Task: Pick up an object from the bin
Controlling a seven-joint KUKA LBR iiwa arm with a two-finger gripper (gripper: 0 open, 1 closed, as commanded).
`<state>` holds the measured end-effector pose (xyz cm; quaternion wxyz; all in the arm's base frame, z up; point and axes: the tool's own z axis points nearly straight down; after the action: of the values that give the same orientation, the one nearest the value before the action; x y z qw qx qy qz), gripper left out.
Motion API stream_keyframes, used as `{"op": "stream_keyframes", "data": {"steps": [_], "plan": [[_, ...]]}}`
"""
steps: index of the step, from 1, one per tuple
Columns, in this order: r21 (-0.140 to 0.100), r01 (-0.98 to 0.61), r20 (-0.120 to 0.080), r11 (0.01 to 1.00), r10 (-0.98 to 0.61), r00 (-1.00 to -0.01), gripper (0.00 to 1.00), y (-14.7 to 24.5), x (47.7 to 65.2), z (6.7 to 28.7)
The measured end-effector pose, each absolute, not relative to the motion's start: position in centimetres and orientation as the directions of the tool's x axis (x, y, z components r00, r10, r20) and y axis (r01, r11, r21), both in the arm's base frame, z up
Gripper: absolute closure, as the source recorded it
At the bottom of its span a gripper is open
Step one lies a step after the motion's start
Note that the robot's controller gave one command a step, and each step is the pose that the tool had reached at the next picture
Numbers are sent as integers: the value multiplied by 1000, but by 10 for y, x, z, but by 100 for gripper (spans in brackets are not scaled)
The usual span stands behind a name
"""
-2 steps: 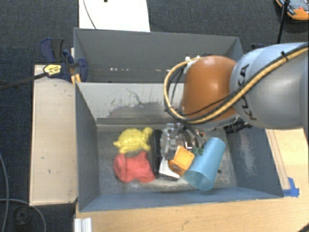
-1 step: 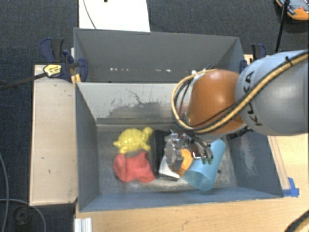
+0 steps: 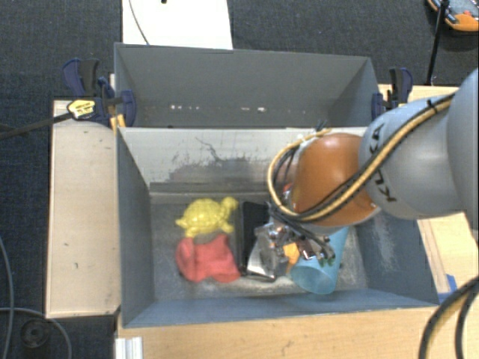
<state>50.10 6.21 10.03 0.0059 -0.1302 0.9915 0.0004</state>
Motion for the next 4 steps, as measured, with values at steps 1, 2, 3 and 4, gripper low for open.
{"op": "stream_keyframes", "data": {"steps": [1, 2, 3, 4], "plan": [[1, -256, -52, 967, -256, -965, 0, 66, 510, 84], [1, -212, 0, 977, -212, -977, 0, 46, 523, 129], [-15, -402, -32, 916, -402, -915, 100, -40, 543, 88], [-11, -403, -13, 915, -403, -915, 0, -42, 536, 78]]}}
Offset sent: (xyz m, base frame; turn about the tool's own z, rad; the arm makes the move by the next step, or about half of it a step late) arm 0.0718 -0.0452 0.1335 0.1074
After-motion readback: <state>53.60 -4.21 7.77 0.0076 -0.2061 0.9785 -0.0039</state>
